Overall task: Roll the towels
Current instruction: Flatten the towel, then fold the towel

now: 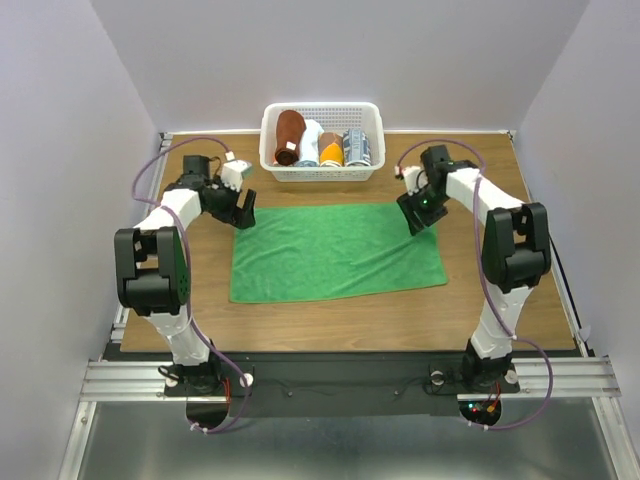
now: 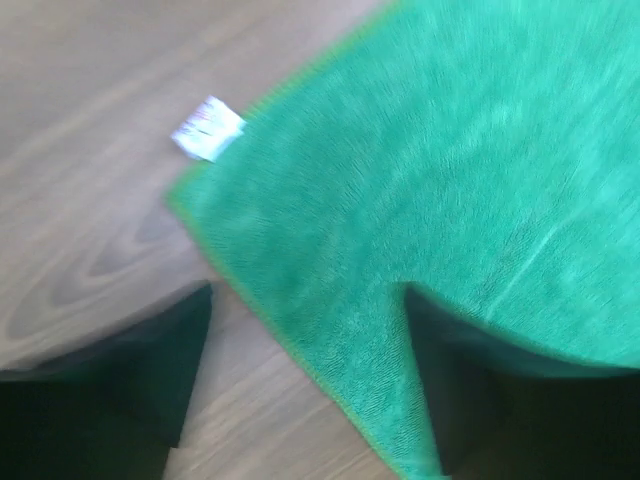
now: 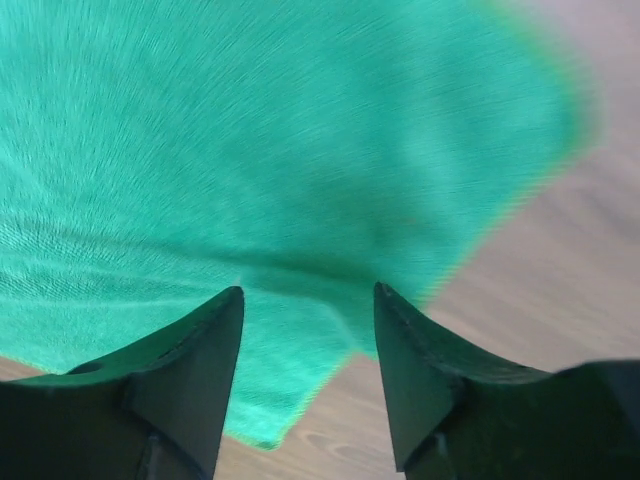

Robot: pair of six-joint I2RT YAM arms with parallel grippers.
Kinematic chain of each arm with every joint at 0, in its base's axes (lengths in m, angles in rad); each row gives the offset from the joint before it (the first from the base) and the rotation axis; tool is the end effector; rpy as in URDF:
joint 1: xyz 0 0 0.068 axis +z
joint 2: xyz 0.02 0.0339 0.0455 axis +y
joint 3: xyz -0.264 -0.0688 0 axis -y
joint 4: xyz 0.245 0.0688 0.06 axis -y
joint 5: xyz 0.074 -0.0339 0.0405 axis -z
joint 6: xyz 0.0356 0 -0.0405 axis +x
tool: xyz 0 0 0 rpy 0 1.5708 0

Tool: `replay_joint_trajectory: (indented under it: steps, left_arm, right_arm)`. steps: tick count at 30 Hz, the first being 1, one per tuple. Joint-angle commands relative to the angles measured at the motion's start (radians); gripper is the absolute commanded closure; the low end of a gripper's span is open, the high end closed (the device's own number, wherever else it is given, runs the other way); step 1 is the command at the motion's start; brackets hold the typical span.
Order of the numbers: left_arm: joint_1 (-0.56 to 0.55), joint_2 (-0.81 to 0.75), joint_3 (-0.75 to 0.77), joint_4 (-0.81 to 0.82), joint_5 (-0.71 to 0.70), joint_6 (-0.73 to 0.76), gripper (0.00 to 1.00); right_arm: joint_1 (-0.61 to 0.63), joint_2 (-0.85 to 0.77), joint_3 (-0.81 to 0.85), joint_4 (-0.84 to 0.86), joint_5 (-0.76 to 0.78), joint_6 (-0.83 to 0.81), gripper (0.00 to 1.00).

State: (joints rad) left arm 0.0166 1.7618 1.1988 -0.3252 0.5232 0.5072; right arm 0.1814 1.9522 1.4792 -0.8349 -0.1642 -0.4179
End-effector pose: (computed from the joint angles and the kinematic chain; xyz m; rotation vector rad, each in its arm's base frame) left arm 0.3757 -0.0116 0.2113 0.7806 2.2059 -0.3882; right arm 0.3846 0.0765 0.1950 -0.8726 2.7192 0.1888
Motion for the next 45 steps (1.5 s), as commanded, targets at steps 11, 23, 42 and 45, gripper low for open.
replay_joint_trajectory:
  steps: [11,23,42,45]
  left_arm:
    - [0.095,0.065,0.240,0.012,0.135,-0.041,0.10]
    - [0.094,0.153,0.248,0.014,0.055,-0.050,0.44]
    - [0.092,0.320,0.332,-0.078,0.132,-0.032,0.49]
    - [0.092,0.337,0.335,-0.086,0.143,-0.033,0.51]
  right_arm:
    - [-0.155,0.106,0.260,0.062,-0.087,0.082,0.42]
    - [-0.172,0.301,0.443,0.062,-0.116,0.099,0.49]
    - [-0.172,0.321,0.408,0.060,-0.113,0.076,0.93]
    - [-0.174,0.323,0.408,0.060,-0.118,0.074,0.96]
